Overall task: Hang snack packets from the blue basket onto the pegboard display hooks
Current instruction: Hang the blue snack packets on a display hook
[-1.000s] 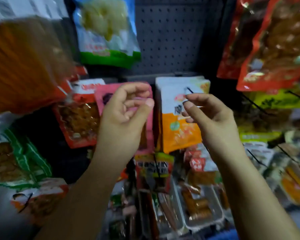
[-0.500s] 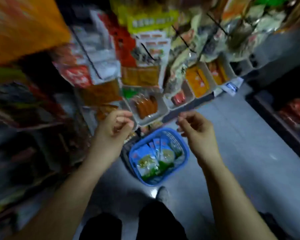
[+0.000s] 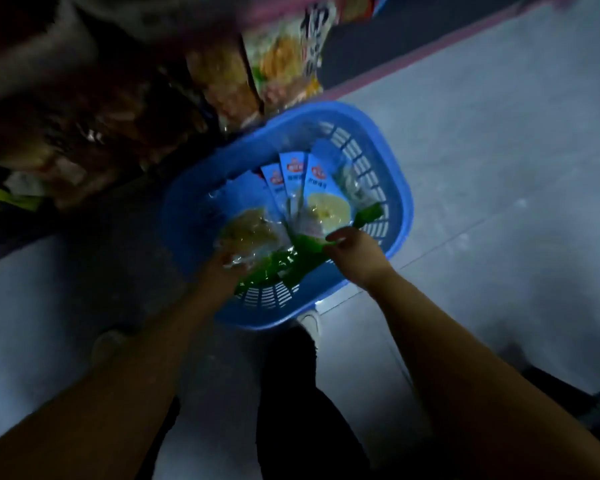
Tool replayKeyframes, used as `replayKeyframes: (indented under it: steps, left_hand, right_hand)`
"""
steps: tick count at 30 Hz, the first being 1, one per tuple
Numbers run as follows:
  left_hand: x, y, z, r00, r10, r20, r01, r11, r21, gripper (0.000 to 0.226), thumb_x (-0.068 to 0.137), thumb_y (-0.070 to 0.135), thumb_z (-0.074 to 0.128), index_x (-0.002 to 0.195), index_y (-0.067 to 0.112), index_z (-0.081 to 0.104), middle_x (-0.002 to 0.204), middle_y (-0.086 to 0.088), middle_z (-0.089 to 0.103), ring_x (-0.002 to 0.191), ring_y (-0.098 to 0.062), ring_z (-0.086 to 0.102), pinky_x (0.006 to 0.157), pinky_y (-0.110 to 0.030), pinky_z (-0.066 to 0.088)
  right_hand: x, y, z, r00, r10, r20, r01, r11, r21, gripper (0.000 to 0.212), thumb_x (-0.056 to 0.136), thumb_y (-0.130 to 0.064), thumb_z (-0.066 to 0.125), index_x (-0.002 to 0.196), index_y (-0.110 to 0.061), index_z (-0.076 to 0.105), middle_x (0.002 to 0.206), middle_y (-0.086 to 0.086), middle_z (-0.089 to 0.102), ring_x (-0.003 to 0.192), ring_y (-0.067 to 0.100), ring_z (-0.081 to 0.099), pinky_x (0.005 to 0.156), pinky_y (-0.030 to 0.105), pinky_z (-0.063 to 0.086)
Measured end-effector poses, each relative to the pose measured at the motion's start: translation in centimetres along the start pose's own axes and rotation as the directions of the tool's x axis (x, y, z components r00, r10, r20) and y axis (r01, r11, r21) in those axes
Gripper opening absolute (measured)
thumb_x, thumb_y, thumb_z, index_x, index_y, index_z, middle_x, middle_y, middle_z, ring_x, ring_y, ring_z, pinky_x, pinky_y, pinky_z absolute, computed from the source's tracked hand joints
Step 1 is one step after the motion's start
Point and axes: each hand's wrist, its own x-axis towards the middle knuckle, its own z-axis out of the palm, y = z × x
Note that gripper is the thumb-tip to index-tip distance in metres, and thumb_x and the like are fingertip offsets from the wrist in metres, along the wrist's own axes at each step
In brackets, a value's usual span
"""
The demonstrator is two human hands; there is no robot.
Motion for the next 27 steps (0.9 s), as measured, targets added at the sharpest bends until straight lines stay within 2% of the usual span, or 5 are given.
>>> replayKeyframes:
  steps: [6,12,19,24,27]
  left_hand:
    - [11.0,-5.8,4.5,0.958,-0.281,0.062,0.279,0.959,0.043,0.043,0.096,0.015,0.052,0.133,-0.005,0.046,0.138,-0.025,0.047,0.126,-0.037,0.046,0.106,-0.041,0.036]
    - [12.4,-5.9,5.1,0.964,-0.266,-0.006,0.227,0.837,-0.498,0.037,0.091,0.018,0.059,0.127,0.009,0.054,0.122,-0.016,0.060,0.103,-0.031,0.060,0.086,-0.045,0.053]
    - [11.8,-2.3,4.9,0.988,-0.153,-0.022,0.116,0.825,-0.553,0.040,0.086,0.019,0.067,0.122,0.009,0.055,0.118,-0.017,0.063,0.105,-0.035,0.063,0.089,-0.058,0.050]
    - [14.0,-1.3,4.4,0.970,-0.150,0.191,0.238,0.742,-0.627,0.020,0.089,0.020,0.062,0.107,0.012,0.063,0.085,-0.007,0.072,0.067,-0.022,0.071,0.051,-0.035,0.057]
    - [15.7,-2.0,4.3,0.979,-0.156,0.132,0.201,0.854,-0.479,0.013,0.085,0.026,0.067,0.094,0.017,0.065,0.091,-0.006,0.071,0.075,-0.024,0.069,0.065,-0.040,0.058]
  right_hand:
    - [12.6,4.0,5.6,0.998,0.031,-0.048,-0.035,0.995,-0.088,0.051,0.093,-0.028,0.058,0.136,-0.006,0.045,0.135,0.025,0.048,0.122,0.038,0.050,0.102,0.041,0.041]
    - [18.8,6.2,6.4,0.994,0.095,-0.043,-0.102,0.976,-0.194,0.062,0.099,-0.051,0.033,0.151,-0.021,0.016,0.156,0.019,0.019,0.141,0.037,0.024,0.115,0.045,0.022]
    - [17.7,5.8,9.1,0.971,0.097,-0.217,-0.107,0.994,-0.035,0.045,0.094,-0.050,0.046,0.124,-0.017,0.053,0.138,0.020,0.042,0.128,0.038,0.039,0.105,0.041,0.032]
    - [18.5,5.7,6.9,0.954,0.216,-0.206,-0.200,0.975,0.096,0.099,0.071,-0.046,0.078,0.147,-0.020,0.021,0.149,0.017,0.030,0.138,0.037,0.027,0.112,0.048,0.029]
    - [18.6,5.7,6.5,0.977,0.165,-0.132,-0.104,0.920,0.378,0.099,0.069,-0.025,0.083,0.147,-0.016,0.023,0.147,0.013,0.037,0.136,0.033,0.036,0.111,0.049,0.035]
